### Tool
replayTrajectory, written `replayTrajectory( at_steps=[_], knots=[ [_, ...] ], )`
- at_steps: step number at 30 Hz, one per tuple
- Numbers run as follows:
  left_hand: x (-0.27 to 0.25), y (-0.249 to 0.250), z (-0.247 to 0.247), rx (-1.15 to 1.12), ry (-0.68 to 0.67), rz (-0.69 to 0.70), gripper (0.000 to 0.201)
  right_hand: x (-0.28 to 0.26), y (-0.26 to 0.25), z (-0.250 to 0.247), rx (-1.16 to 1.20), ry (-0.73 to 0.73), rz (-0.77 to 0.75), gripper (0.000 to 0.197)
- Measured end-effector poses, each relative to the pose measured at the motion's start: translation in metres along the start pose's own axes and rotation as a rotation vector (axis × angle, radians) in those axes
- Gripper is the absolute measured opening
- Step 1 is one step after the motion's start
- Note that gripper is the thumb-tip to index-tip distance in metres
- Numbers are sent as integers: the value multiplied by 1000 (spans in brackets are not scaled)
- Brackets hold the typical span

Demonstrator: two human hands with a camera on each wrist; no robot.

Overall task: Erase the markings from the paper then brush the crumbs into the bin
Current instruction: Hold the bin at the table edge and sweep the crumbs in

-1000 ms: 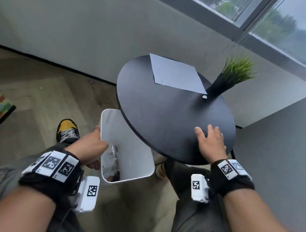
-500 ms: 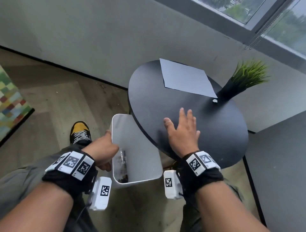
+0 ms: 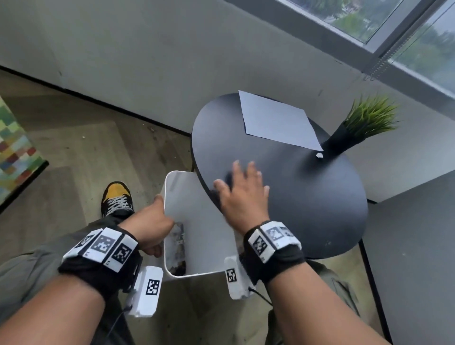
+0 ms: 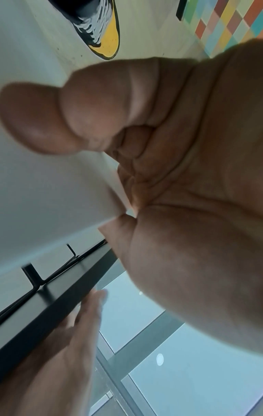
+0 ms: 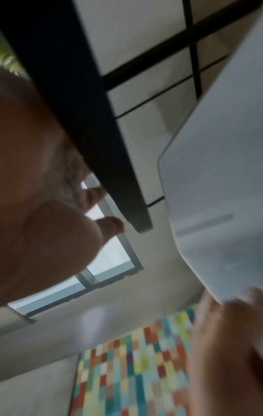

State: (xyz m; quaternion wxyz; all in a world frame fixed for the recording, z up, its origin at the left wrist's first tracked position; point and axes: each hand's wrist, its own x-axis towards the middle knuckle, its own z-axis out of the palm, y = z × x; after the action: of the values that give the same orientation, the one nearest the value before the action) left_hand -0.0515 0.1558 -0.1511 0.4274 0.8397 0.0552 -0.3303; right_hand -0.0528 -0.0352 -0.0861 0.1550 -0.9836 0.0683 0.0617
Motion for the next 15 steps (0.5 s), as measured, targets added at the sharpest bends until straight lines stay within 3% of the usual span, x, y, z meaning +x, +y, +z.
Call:
replayTrajectory(
  at_steps=[2, 4, 6, 8, 10, 13, 15],
  knots=[
    [2, -2, 0, 24, 12, 19, 46, -16, -10, 8, -122, -118, -261, 69],
    [4, -3, 1, 47, 14, 45, 53, -35, -16, -4, 49, -190, -543, 61],
    [5, -4, 3, 39, 6, 36, 56, -35, -5, -29, 277, -180, -589, 59],
    [5, -5, 4, 66, 9, 19, 57, -13, 26, -56, 254, -121, -422, 64],
    [5, -5, 3, 109, 18, 25, 59, 22, 78, -77, 35, -120, -177, 71],
    [5, -4, 4, 121, 12, 35, 65, 61, 149, -92, -251, -203, 194, 85],
    [2, -1, 5, 103, 7, 34, 63, 69, 160, -93, -246, -245, 342, 88]
  ],
)
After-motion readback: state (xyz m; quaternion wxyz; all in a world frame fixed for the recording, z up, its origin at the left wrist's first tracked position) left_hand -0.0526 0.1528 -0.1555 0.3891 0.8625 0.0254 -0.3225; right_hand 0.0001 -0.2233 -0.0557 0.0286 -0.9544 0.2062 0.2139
